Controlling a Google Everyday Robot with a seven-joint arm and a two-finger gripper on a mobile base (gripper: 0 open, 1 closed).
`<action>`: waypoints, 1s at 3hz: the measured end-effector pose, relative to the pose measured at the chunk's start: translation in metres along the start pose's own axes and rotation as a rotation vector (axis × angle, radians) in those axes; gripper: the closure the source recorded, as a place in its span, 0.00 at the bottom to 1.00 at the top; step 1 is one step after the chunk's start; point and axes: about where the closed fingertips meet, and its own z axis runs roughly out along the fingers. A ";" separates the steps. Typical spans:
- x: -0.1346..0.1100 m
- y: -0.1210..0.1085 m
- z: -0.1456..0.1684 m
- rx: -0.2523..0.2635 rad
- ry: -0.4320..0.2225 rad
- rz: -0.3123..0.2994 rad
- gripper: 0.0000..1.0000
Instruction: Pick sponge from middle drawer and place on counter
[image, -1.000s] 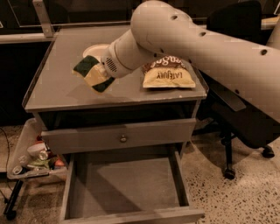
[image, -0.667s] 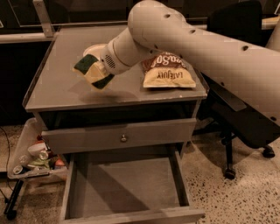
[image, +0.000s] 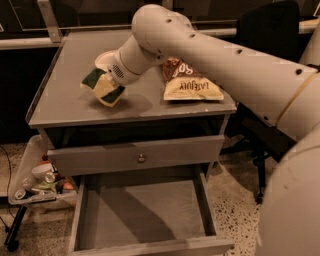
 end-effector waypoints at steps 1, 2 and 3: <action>-0.006 0.007 0.033 -0.058 0.047 -0.018 1.00; -0.017 0.027 0.060 -0.120 0.079 -0.059 1.00; -0.029 0.055 0.076 -0.177 0.093 -0.112 1.00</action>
Offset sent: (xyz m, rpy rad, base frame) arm -0.0013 0.1032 -0.0350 -0.0518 0.0982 0.2252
